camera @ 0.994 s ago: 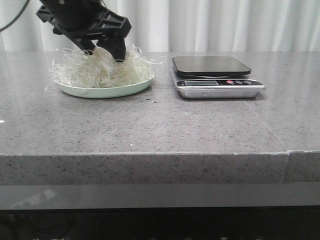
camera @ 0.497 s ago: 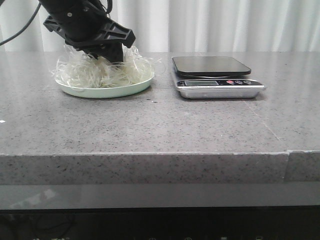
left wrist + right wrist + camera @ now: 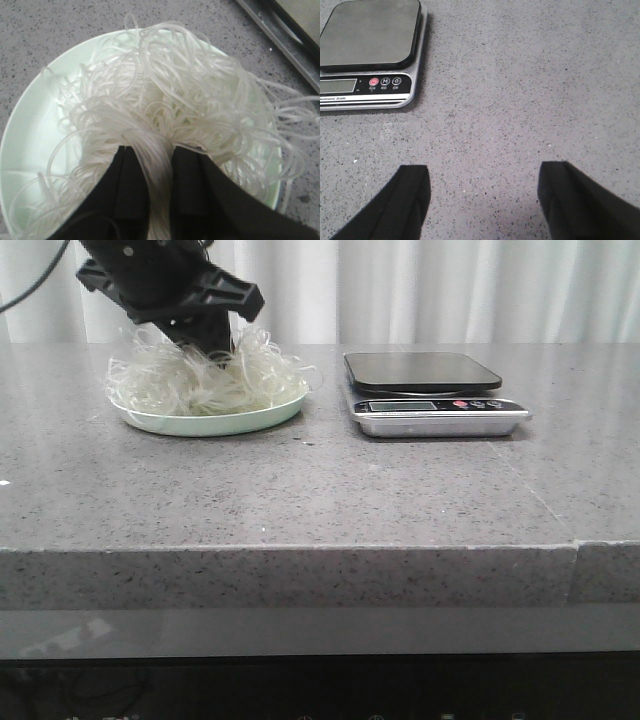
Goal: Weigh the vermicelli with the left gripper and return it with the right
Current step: 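Lift the vermicelli with the left gripper and carry it over the scale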
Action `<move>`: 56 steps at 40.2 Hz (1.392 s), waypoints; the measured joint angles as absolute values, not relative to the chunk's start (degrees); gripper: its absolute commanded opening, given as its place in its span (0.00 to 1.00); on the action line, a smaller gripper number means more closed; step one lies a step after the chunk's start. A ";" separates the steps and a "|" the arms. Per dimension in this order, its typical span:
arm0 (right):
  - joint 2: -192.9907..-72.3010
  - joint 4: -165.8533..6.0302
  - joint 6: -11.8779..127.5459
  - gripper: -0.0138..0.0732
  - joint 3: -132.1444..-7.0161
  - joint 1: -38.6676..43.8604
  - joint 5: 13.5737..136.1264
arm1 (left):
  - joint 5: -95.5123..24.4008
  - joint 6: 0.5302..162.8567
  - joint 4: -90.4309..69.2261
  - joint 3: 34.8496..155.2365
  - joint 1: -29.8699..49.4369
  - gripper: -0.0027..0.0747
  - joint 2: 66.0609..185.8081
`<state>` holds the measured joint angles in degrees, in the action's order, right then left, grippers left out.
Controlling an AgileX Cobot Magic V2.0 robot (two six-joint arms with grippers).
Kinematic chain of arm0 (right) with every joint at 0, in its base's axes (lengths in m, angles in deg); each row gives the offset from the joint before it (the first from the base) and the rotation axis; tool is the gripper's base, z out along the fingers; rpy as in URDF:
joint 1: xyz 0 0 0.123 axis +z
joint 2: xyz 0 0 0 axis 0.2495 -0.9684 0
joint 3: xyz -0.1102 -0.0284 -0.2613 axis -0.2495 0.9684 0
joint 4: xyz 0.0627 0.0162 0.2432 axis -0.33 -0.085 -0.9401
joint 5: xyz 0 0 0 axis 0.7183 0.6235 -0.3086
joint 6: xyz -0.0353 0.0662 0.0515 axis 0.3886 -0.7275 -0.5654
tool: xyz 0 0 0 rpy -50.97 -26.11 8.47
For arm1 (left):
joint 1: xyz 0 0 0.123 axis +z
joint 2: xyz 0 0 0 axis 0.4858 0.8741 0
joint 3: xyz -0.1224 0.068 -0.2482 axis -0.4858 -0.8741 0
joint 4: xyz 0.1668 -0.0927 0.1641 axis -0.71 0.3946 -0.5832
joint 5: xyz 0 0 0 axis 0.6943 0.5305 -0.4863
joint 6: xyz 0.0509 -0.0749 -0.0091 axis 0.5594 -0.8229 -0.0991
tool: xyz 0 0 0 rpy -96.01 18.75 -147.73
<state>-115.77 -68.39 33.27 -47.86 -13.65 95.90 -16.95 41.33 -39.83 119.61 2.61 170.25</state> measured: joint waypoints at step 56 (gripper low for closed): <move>-115.86 -68.39 33.27 0.82 -47.86 -13.65 95.99 | -13.45 41.33 -39.21 161.54 -10.04 0.35 195.22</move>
<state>-115.86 -68.39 33.27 -47.86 -13.65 95.99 -13.45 41.33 -39.21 161.54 -10.04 195.22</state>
